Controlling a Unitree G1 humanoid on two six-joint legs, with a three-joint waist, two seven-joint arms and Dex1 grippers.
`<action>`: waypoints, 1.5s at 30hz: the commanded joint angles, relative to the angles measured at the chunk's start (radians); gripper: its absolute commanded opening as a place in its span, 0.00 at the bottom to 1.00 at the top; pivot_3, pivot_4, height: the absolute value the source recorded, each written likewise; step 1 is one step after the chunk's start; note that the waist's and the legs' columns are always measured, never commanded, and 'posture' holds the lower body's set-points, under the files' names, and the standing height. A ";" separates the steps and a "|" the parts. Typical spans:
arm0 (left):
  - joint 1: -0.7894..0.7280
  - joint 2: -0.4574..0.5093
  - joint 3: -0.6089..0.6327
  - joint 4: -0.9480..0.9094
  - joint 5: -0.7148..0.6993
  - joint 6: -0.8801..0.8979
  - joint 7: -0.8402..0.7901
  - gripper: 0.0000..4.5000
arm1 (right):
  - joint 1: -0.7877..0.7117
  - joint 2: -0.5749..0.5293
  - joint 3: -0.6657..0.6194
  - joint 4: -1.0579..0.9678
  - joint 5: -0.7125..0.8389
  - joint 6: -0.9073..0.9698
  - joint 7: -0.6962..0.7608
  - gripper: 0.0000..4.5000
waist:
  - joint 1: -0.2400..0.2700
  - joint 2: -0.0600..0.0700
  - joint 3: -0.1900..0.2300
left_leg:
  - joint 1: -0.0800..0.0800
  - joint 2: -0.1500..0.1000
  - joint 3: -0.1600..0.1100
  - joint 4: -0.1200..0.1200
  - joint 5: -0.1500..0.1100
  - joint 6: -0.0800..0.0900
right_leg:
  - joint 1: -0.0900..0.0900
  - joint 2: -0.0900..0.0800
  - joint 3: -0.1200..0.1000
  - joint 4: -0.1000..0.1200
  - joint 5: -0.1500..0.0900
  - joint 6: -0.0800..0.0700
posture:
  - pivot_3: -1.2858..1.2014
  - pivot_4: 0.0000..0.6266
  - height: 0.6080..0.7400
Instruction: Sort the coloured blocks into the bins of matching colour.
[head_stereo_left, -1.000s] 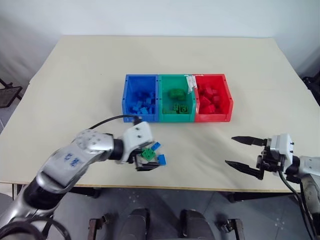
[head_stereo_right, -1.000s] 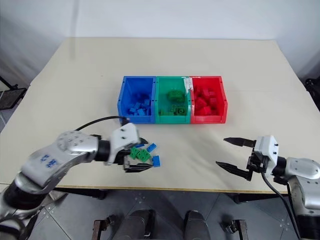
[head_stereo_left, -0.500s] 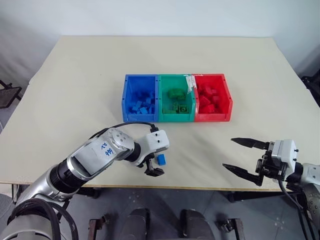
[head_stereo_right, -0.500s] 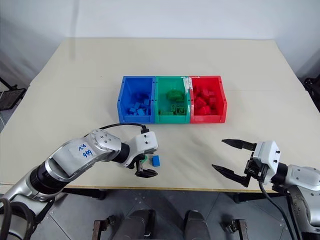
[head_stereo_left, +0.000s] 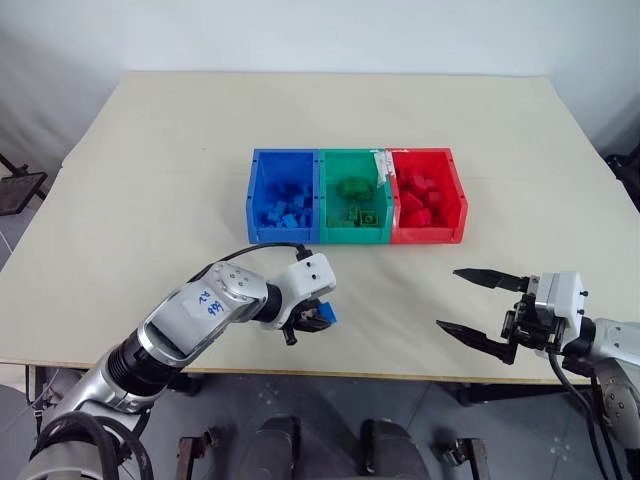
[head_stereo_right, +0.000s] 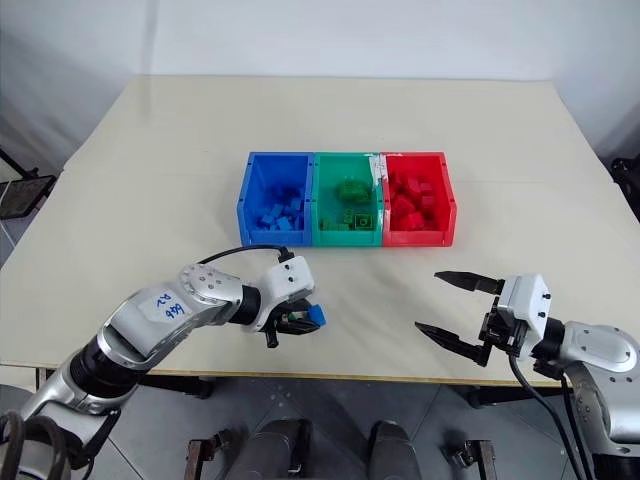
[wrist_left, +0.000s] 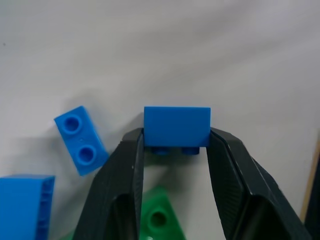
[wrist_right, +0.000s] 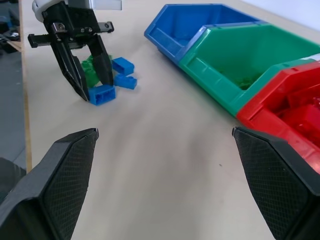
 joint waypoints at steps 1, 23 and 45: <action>0.023 0.013 0.174 0.007 -0.055 -0.120 -0.056 0.33 | -0.024 0.020 -0.005 -0.022 0.038 0.017 -0.018 1.00 | -0.001 0.000 0.000 | 0.000 0.000 0.000 0.001 0.000 0.000 | 0.000 0.000 0.000 0.000 0.000 0.000 | 0.52 0.24 1.00; -0.142 -0.098 0.464 0.604 0.070 -0.676 -0.003 0.33 | -0.178 0.173 0.053 -0.044 0.062 0.034 -0.137 1.00 | 0.018 0.000 0.000 | -0.002 -0.006 -0.001 0.005 0.001 0.001 | -0.001 -0.001 -0.002 0.002 0.002 0.003 | 0.52 0.24 1.00; 0.359 0.185 0.762 0.417 -0.038 -0.873 -0.319 0.99 | -0.217 0.084 0.119 0.013 0.030 0.022 0.017 1.00 | -0.030 0.000 0.000 | -0.002 0.000 -0.001 0.000 0.000 0.000 | -0.003 -0.001 -0.001 0.006 0.001 0.001 | 0.52 0.24 1.00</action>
